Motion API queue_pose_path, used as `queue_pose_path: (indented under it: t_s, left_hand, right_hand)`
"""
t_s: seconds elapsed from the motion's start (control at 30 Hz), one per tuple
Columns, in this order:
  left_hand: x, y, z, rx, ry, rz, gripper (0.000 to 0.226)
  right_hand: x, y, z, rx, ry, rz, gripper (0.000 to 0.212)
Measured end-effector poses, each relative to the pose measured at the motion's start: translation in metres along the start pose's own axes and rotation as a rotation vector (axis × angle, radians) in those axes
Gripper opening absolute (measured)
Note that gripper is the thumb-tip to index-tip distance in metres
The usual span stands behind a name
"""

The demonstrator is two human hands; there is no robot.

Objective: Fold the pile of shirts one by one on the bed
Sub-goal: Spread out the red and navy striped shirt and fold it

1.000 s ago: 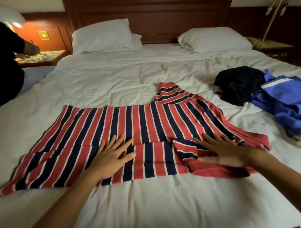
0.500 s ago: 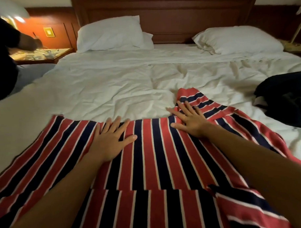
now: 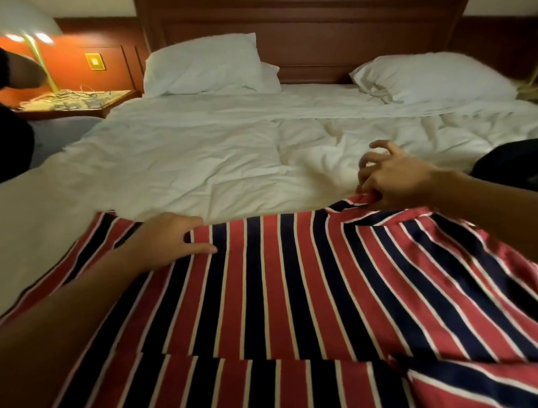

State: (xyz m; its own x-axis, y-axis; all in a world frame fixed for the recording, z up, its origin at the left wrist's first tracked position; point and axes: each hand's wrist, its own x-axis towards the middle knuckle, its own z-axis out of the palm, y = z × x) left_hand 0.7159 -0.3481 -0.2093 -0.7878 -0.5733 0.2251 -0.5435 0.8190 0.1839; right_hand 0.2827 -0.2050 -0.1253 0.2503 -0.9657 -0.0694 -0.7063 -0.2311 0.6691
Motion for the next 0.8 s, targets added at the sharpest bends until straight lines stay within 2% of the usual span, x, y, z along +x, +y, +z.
queue_pose_path:
  t_s: [0.07, 0.17, 0.27, 0.33, 0.37, 0.47, 0.53, 0.63, 0.7, 0.73, 0.8]
  left_hand:
    - [-0.019, -0.004, -0.029, 0.118, -0.067, -0.036, 0.042]
    - [-0.059, 0.005, -0.065, 0.333, -0.054, -0.019, 0.032]
    - [-0.108, 0.023, -0.075, 0.366, -0.109, 0.039, 0.021]
    - [-0.141, 0.033, -0.077, 0.360, -0.182, -0.010, 0.021]
    - [-0.155, 0.036, -0.078, 0.348, -0.191, -0.030, 0.025]
    - [-0.187, 0.045, -0.081, 0.366, -0.169, -0.139, 0.020]
    - [-0.202, 0.048, -0.078, 0.406, -0.185, -0.243, 0.022]
    - [-0.214, 0.050, -0.073, 0.216, -0.213, -0.423, 0.021]
    - [-0.213, 0.058, -0.076, 0.068, -0.222, -0.484, 0.007]
    - [-0.211, 0.060, -0.077, 0.011, -0.245, -0.525, 0.011]
    - [-0.205, 0.069, -0.075, -0.101, -0.329, -0.657, 0.050]
  right_hand:
    - [-0.028, -0.012, -0.023, 0.011, -0.049, -0.009, 0.048]
    - [-0.083, -0.040, -0.050, 0.210, -0.108, -0.028, 0.033]
    - [-0.138, -0.070, -0.068, 0.431, -0.140, -0.022, 0.031]
    - [-0.170, -0.089, -0.075, 0.510, -0.146, -0.052, 0.027]
    - [-0.184, -0.098, -0.078, 0.538, -0.150, -0.064, 0.028]
    - [-0.218, -0.120, -0.082, 0.570, -0.141, -0.100, 0.048]
    - [-0.233, -0.128, -0.083, 0.570, -0.114, -0.075, 0.045]
    - [-0.247, -0.131, -0.083, 0.633, -0.068, 0.011, 0.040]
    - [-0.255, -0.132, -0.083, 0.725, -0.038, 0.086, 0.029]
    - [-0.258, -0.134, -0.082, 0.788, -0.003, 0.140, 0.026]
    - [-0.260, -0.138, -0.079, 0.960, 0.128, 0.262, 0.042]
